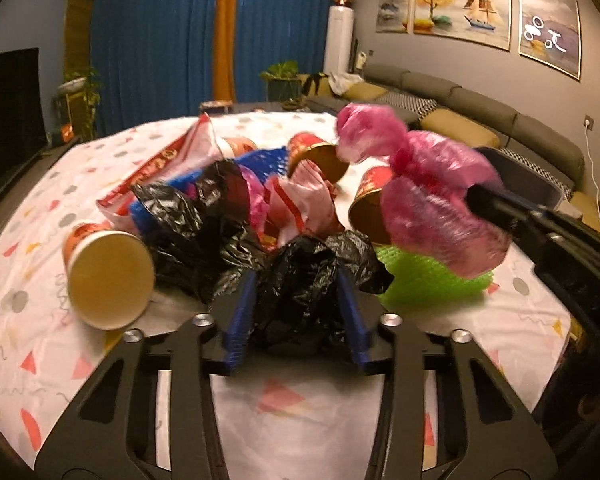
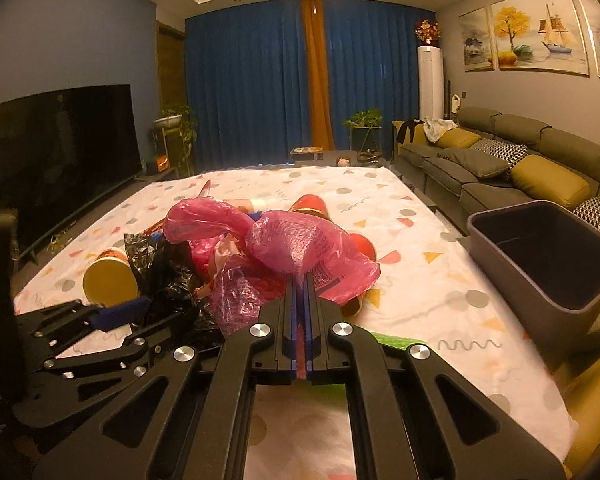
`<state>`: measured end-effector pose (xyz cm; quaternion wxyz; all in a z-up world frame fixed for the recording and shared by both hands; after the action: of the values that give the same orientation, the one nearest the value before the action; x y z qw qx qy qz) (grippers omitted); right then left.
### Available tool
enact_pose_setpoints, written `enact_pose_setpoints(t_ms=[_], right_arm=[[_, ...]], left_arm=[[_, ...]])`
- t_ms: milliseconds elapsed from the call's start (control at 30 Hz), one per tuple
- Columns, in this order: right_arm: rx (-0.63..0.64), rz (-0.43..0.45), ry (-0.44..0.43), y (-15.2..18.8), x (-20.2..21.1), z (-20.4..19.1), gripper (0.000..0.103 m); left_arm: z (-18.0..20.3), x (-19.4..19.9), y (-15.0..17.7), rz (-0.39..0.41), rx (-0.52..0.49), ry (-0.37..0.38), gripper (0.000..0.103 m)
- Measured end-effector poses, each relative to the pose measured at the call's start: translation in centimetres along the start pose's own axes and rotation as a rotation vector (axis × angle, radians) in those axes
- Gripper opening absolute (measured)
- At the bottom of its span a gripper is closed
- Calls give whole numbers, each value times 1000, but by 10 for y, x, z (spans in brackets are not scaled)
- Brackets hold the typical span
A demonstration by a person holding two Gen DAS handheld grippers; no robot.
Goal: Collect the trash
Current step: 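Grasp the pink plastic bag with the right gripper while the left gripper grasps the black bag, then carry both bags over the grey bin with both grippers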
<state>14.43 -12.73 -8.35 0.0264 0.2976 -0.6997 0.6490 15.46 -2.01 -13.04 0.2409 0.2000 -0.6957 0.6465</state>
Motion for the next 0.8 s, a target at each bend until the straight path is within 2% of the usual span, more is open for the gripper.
enact_pose_setpoints(t_ms=[133,200,433,600,700,800], right_arm=[[-12,13,12,0,8,6,4],[-18,18,19,0,11,8,4],[-29,58,38,-3,31,14,4],[-38,103,53,-8,49,18,4],[-45,121,59,-10,58,21,4],[-45,141,68,-12,65,22,4]], left_arm=[[-2,-4,1,-21,11,20,9],[-3,-3,1,-17,19,23,4],[-4,29,-8,63,69,40,2],[-3,68,-30,163,94,48,2],[-5,85,-41,200,124,66,2],[-6,99,-50,231,143,54,2]])
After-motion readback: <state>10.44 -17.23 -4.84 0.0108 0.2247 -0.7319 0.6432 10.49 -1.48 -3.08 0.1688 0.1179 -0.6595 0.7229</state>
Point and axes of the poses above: each gripper's, at about its wrist camera, not at the fingertips, and x roughly against the way its jaws point, z to its right, y to its underside, the point moved 7 cm from there along -x, roughly the way its jaws point, and after that the axes turned 12 degrees about -y, right-handed, at the moved point
